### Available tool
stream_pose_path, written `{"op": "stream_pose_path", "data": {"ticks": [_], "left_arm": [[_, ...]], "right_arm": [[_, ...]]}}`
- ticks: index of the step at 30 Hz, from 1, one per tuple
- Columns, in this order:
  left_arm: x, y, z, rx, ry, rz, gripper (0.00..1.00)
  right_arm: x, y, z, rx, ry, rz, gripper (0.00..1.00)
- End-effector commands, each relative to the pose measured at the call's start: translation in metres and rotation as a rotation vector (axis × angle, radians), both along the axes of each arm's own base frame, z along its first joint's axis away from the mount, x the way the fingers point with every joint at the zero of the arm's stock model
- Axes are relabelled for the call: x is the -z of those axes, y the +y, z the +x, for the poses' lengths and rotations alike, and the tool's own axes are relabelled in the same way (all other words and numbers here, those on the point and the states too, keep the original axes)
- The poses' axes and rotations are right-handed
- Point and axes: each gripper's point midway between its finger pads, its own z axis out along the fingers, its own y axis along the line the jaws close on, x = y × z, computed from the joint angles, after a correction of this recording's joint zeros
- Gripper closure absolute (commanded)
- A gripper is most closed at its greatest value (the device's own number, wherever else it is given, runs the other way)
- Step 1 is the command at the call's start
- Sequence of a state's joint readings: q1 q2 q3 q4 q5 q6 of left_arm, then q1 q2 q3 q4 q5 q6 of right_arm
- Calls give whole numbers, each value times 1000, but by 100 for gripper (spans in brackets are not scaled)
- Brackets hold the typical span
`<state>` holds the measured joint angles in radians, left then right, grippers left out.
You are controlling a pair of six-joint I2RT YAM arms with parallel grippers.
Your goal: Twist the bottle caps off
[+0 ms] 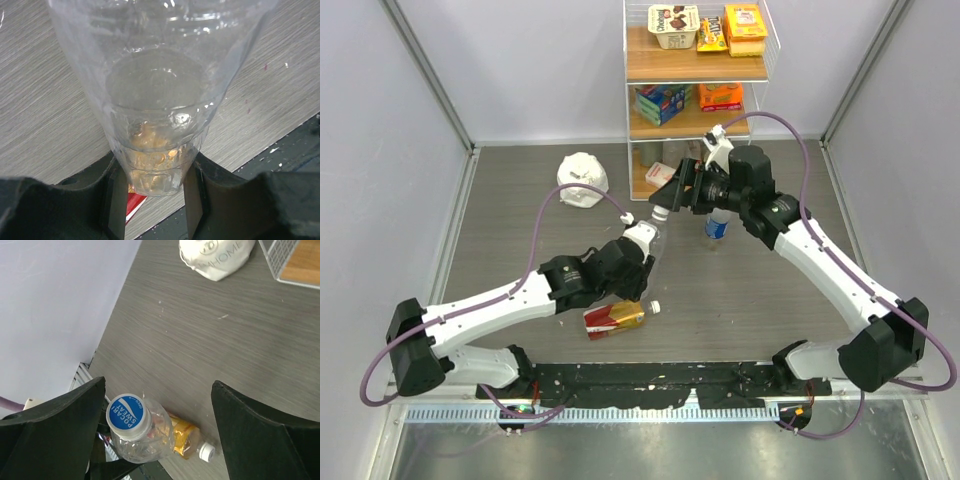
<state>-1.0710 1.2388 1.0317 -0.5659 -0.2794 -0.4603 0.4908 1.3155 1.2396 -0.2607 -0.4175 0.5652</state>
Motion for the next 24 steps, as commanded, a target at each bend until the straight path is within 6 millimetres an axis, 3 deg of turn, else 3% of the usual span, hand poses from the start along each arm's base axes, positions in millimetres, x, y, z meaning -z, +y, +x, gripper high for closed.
{"op": "stream_pose_path", "data": {"ticks": [1, 8, 11, 19, 21, 23, 24], "left_arm": [[-14, 0, 11, -50, -27, 1, 100], [-10, -3, 13, -51, -19, 26, 100], [-7, -2, 13, -52, -14, 33, 100], [-6, 0, 13, -57, -12, 40, 100], [-6, 0, 13, -57, -14, 39, 100], [-8, 0, 13, -57, -15, 34, 100], [-8, 0, 12, -56, -14, 31, 100]], "right_arm": [[-14, 1, 3, 23, -1, 17, 12], [-6, 9, -6, -39, 23, 51, 31], [-8, 15, -12, -81, 31, 82, 46], [0, 26, -16, -118, 52, 67, 55], [0, 27, -18, -125, 52, 65, 62], [0, 27, -18, -129, 45, 61, 75], [-1, 27, -19, -131, 42, 60, 89]]}}
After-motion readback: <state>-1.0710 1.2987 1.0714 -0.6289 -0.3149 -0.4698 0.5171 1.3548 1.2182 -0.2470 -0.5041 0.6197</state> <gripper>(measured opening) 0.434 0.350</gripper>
